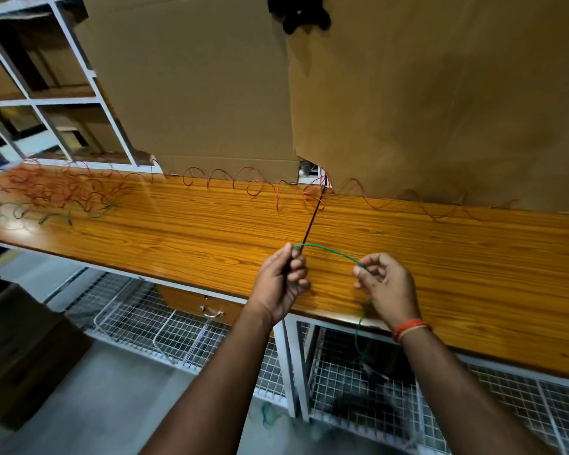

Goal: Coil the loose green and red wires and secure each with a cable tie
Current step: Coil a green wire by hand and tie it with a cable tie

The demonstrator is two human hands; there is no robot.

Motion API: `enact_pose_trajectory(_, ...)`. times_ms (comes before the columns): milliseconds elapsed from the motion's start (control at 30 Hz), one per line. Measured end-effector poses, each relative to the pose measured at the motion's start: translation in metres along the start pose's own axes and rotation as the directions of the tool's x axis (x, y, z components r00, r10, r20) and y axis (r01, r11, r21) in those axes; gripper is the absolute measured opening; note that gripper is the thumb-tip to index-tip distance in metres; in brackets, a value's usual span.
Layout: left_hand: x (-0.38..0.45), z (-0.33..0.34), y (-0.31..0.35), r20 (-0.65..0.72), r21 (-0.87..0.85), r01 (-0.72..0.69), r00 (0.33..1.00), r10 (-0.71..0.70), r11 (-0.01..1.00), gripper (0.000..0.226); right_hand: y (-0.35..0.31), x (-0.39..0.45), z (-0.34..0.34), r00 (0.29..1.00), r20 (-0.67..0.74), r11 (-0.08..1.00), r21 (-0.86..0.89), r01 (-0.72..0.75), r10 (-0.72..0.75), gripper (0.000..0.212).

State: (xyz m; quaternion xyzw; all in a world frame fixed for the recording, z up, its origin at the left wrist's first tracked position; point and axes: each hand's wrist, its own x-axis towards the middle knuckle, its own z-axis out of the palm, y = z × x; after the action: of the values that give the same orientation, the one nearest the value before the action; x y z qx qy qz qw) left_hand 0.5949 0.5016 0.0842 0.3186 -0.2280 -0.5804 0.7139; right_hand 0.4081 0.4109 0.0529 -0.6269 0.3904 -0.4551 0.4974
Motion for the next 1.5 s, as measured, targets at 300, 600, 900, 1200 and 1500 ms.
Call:
enact_pose_trajectory(300, 0.011, 0.025, 0.019, -0.204, -0.15, -0.215, 0.962, 0.182, 0.965, 0.032, 0.027, -0.048, 0.012, 1.0, -0.004, 0.969, -0.246, -0.001, 0.0, 0.022)
enact_pose_trajectory(600, 0.008, 0.024, 0.002, -0.186, 0.158, -0.226, 0.949, 0.254, 0.961, 0.035, -0.038, -0.058, 0.001, 0.735, 0.661, 0.788, -0.37, 0.492, -0.149, 0.02)
enact_pose_trajectory(900, -0.031, 0.028, -0.025, 0.175, 0.656, -0.142, 0.984, 0.034, 0.742, 0.042, -0.072, -0.036, -0.019, 0.874, 0.31, 0.823, -0.323, 0.467, -0.374, 0.015)
enact_pose_trajectory(1200, -0.037, 0.025, -0.024, 0.225, 0.254, 0.061, 0.967, -0.12, 0.965, 0.021, -0.046, -0.032, -0.01, 0.927, 0.272, 0.912, -0.249, 0.327, -0.258, 0.011)
enact_pose_trajectory(1500, -0.043, 0.029, -0.025, 0.239, 0.185, 0.014, 0.969, -0.059, 0.983, 0.022, -0.045, -0.03, -0.005, 0.906, 0.37, 0.954, -0.135, 0.269, -0.203, 0.02)
